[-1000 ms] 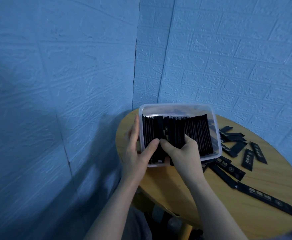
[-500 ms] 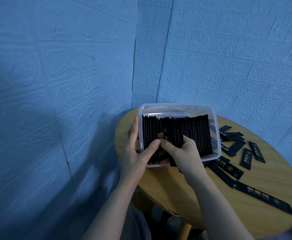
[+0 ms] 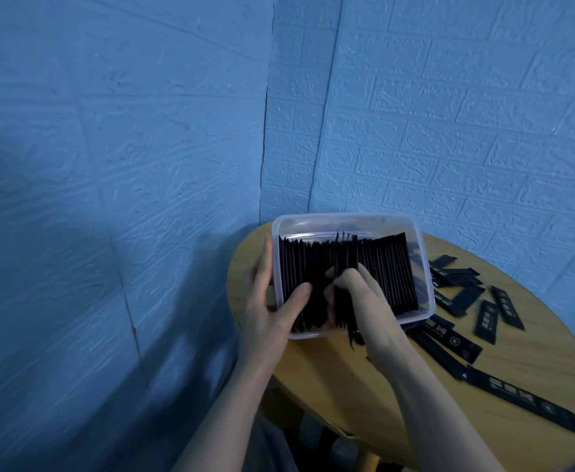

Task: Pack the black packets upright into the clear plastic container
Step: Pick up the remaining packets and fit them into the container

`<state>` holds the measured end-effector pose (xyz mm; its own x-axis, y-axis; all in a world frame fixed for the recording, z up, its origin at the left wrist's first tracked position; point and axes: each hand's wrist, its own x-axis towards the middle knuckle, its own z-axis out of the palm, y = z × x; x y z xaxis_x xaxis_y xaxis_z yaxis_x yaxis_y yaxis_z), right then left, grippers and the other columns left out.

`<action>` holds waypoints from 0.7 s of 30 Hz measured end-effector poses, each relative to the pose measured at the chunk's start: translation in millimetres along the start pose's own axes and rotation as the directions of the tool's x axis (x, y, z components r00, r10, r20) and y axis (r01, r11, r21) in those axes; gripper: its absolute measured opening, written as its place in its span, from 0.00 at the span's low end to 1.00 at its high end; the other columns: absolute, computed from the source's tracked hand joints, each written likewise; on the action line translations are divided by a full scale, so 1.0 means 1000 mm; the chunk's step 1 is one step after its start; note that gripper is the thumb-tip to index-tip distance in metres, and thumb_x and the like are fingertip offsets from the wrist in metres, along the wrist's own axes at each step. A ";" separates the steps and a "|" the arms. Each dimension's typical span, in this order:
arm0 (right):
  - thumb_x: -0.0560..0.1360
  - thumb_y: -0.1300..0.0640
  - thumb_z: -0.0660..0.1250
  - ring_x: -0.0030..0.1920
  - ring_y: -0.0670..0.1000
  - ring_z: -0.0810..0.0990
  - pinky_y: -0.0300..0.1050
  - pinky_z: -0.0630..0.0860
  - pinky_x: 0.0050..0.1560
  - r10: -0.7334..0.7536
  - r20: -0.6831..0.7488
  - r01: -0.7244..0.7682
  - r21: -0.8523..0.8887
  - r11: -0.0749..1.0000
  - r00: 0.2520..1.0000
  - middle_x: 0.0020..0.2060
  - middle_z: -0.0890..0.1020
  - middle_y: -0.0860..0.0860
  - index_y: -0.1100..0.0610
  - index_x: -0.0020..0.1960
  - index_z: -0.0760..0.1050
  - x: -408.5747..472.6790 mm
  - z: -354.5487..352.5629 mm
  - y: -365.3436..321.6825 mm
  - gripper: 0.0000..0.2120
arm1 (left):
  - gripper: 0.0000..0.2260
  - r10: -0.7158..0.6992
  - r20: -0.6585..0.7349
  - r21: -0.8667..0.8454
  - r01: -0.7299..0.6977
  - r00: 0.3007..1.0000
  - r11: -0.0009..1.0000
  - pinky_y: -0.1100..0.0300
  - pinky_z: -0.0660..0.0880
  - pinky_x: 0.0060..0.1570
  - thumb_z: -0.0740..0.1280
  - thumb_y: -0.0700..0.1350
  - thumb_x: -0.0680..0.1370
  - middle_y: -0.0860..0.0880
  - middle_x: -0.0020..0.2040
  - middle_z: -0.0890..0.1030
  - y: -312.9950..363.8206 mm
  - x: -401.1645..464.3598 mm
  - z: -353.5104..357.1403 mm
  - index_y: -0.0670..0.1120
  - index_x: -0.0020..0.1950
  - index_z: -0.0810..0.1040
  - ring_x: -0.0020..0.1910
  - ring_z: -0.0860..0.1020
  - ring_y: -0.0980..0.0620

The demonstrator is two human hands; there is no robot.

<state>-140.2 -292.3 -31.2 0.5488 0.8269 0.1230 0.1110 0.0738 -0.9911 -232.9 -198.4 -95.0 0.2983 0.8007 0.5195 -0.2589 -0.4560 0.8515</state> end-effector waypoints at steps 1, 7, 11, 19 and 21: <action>0.76 0.54 0.61 0.39 0.53 0.75 0.51 0.73 0.44 0.005 0.010 -0.005 -0.024 1.000 1.000 0.38 0.74 0.52 0.59 0.48 0.70 -0.001 -0.001 0.000 0.08 | 0.33 -0.002 0.004 -0.001 0.002 1.000 1.000 0.48 0.69 0.69 0.70 0.60 0.68 0.65 0.69 0.67 0.000 0.000 0.000 0.77 0.68 0.60 0.69 0.69 0.63; 0.79 0.60 0.64 0.53 0.46 0.81 0.44 0.77 0.56 -0.065 0.017 0.066 -0.042 0.997 0.998 0.52 0.82 0.49 0.48 0.55 0.74 -0.003 -0.002 0.006 0.09 | 0.33 0.011 0.013 0.005 -0.011 1.000 1.000 0.56 0.66 0.70 0.69 0.61 0.69 0.74 0.66 0.65 0.001 -0.001 0.000 0.76 0.70 0.59 0.69 0.64 0.71; 0.78 0.61 0.66 0.50 0.44 0.82 0.43 0.79 0.55 -0.114 0.014 0.115 -0.108 0.987 0.993 0.49 0.83 0.47 0.48 0.52 0.76 -0.001 0.000 0.007 0.09 | 0.33 0.001 0.004 -0.006 -0.001 1.000 1.000 0.55 0.66 0.71 0.70 0.59 0.69 0.66 0.69 0.66 -0.001 -0.001 0.000 0.74 0.71 0.60 0.70 0.66 0.67; 0.77 0.60 0.68 0.46 0.37 0.79 0.32 0.75 0.44 -0.258 -0.114 0.211 -0.318 0.924 0.959 0.44 0.81 0.43 0.48 0.51 0.74 0.002 -0.001 0.019 0.08 | 0.34 0.007 0.011 0.024 -0.007 1.000 1.000 0.70 0.63 0.64 0.69 0.61 0.68 0.71 0.67 0.63 0.000 0.000 0.000 0.71 0.71 0.58 0.67 0.60 0.77; 0.77 0.60 0.67 0.44 0.36 0.78 0.29 0.74 0.40 -0.294 -0.167 0.225 -0.338 0.914 0.941 0.43 0.80 0.43 0.49 0.51 0.72 -0.001 0.001 0.021 0.08 | 0.34 0.011 0.011 0.018 -0.011 1.000 1.000 0.74 0.63 0.63 0.71 0.59 0.68 0.70 0.67 0.64 0.000 -0.001 0.000 0.70 0.71 0.59 0.66 0.61 0.78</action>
<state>-139.4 -290.5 -52.1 0.6224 0.6635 0.4153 0.5051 0.0648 -0.8606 -233.1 -199.0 -95.1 0.3056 0.7911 0.5298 -0.2461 -0.4719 0.8466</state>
